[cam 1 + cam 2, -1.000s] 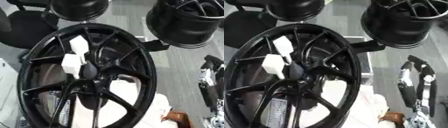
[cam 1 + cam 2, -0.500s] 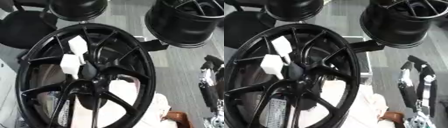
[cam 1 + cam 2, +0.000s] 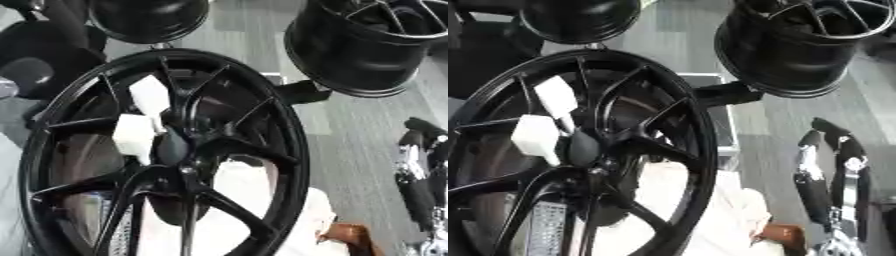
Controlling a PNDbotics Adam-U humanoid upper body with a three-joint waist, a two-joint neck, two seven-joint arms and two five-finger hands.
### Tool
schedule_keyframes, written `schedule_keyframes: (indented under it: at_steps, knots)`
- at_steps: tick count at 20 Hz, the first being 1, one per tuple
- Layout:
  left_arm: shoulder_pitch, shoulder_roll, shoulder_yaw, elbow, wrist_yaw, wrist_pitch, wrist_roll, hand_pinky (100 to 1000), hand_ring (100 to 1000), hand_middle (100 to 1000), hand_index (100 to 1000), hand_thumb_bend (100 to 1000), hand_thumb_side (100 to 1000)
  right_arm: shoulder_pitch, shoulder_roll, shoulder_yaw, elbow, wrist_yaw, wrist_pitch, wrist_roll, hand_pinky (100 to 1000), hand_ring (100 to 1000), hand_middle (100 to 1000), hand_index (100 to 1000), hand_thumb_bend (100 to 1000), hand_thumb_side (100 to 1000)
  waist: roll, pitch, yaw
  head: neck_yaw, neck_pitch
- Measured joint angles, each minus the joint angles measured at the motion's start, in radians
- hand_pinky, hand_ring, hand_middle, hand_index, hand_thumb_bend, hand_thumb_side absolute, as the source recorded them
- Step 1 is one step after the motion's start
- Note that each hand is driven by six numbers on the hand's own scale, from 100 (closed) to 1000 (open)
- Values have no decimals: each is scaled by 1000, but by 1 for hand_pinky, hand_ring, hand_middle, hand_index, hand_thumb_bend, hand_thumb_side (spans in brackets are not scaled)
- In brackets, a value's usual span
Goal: Pull the pin out of the wheel hub.
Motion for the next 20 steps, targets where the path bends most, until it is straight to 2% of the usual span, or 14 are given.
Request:
schedule_keyframes:
  at_steps: [7,13,20]
  knots:
    - [-98,-101,-102,151,-101,-14,14,771,736,684,768,100,302,-13,1,6,0,0,0,4,893,861,706,769,100,693,4,18,-9,13,-13]
    - [-135,-173,-138,265,-167,-35,35,779,754,709,798,100,307,-22,4,10,0,-1,2,11,893,860,705,769,100,701,11,27,-21,25,-15]
    - [-137,-210,-166,339,-208,-65,65,806,793,750,846,109,316,-31,6,12,0,-6,1,14,893,860,705,769,100,706,17,32,-31,32,-19]
